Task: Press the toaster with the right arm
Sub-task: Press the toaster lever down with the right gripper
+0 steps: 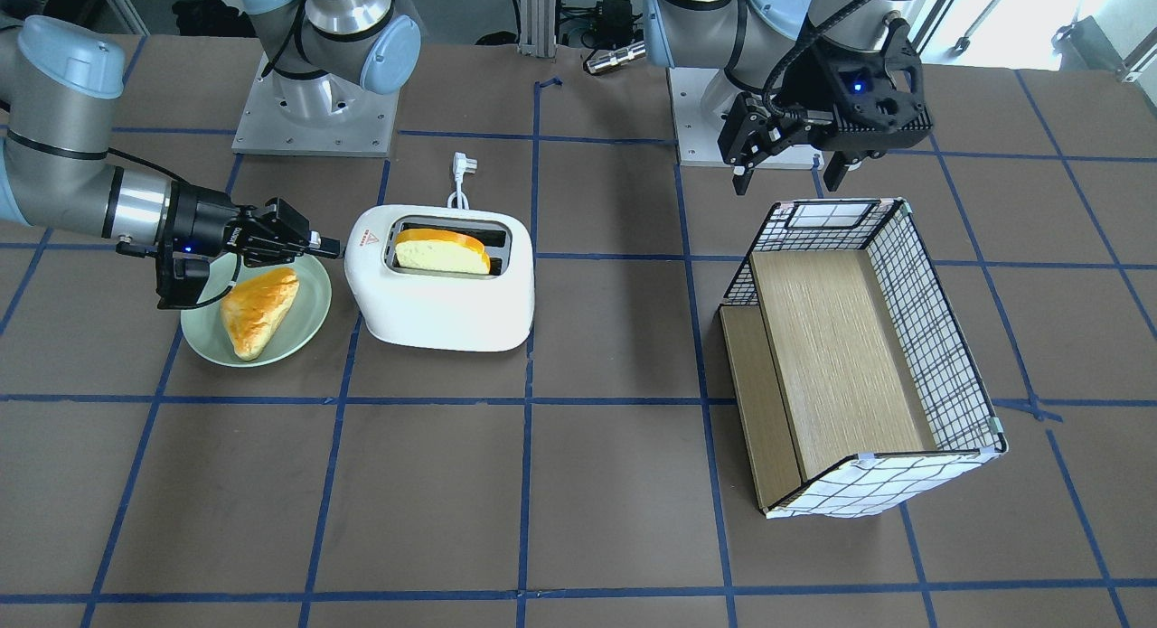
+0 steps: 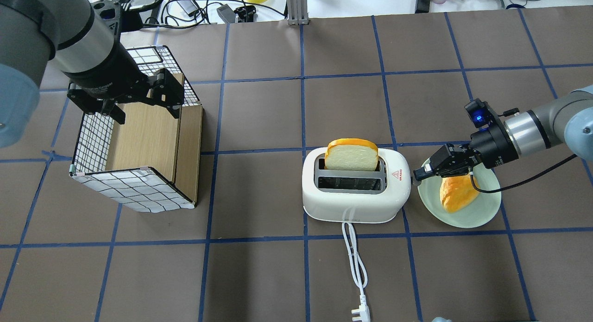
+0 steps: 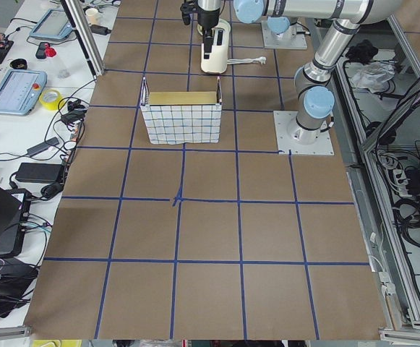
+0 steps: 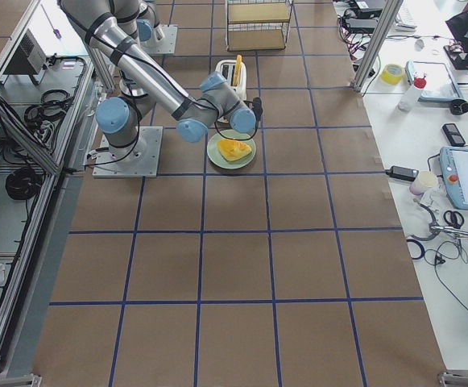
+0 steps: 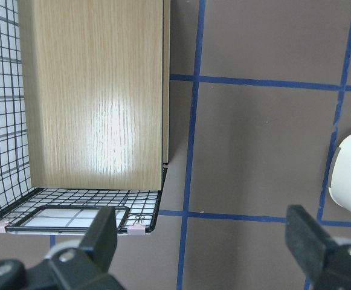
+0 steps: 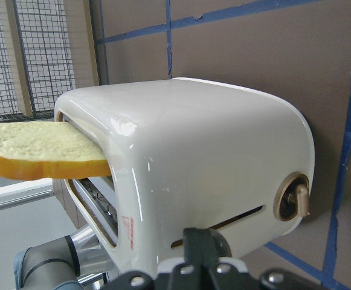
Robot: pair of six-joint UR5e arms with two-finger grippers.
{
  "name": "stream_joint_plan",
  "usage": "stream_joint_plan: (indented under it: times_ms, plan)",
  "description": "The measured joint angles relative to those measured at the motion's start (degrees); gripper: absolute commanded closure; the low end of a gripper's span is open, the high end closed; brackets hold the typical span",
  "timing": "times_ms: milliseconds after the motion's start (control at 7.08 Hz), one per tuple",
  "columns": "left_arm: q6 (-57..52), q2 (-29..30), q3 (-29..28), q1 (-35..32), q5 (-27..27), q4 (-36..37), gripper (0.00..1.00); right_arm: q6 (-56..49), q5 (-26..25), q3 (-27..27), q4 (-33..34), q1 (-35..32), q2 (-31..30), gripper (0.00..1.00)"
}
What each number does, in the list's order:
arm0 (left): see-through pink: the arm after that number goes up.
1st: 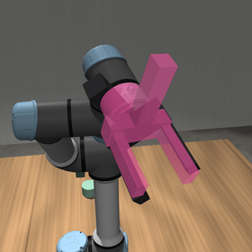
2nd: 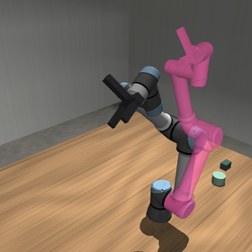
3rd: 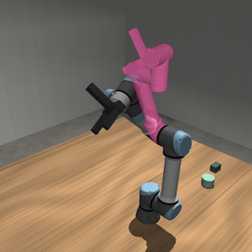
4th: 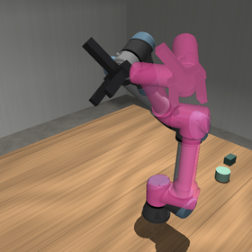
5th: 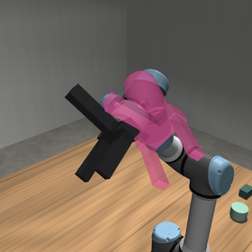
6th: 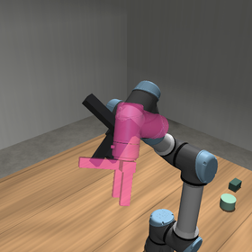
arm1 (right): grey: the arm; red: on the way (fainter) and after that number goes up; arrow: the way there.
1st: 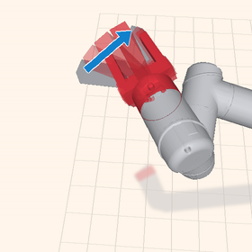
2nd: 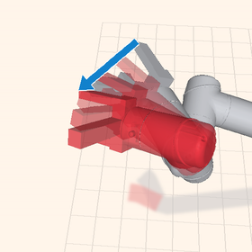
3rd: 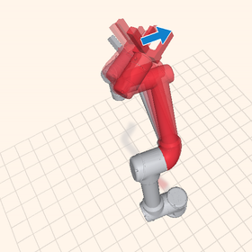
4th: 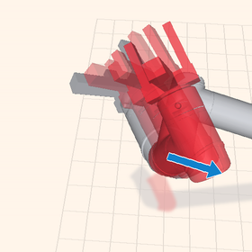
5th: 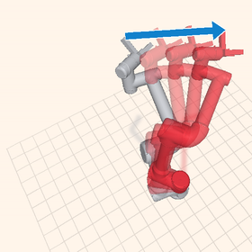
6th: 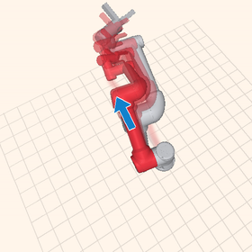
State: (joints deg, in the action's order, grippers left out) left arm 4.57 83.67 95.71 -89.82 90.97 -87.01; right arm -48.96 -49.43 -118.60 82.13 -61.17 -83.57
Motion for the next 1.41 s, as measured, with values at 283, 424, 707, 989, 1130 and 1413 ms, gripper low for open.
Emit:
stream_joint_plan:
  times_ms: [283, 424, 707, 989, 1130, 1413]
  plan:
    - [0.00, 0.00, 0.00, 0.00, 0.00, 0.00, 0.00, -1.49, 0.03, -0.15, -0.19, 0.00, 0.03, 1.00]
    - [0.00, 0.00, 0.00, 0.00, 0.00, 0.00, 0.00, -2.71, 0.05, -0.33, -0.03, 0.00, 0.08, 1.00]
    - [0.00, 0.00, 0.00, 0.00, 0.00, 0.00, 0.00, -3.60, 0.15, -0.69, 0.81, 0.00, 0.72, 1.00]
    - [0.00, 0.00, 0.00, 0.00, 0.00, 0.00, 0.00, -3.75, 0.13, -0.80, 2.13, 0.00, 1.77, 1.00]
    - [0.00, 0.00, 0.00, 0.00, 0.00, 0.00, 0.00, -3.79, 0.08, -0.90, 2.52, 0.00, 1.94, 1.00]
    - [0.00, 0.00, 0.00, 0.00, 0.00, 0.00, 0.00, -3.47, -0.59, -1.22, 2.88, 0.00, 1.99, 1.00]
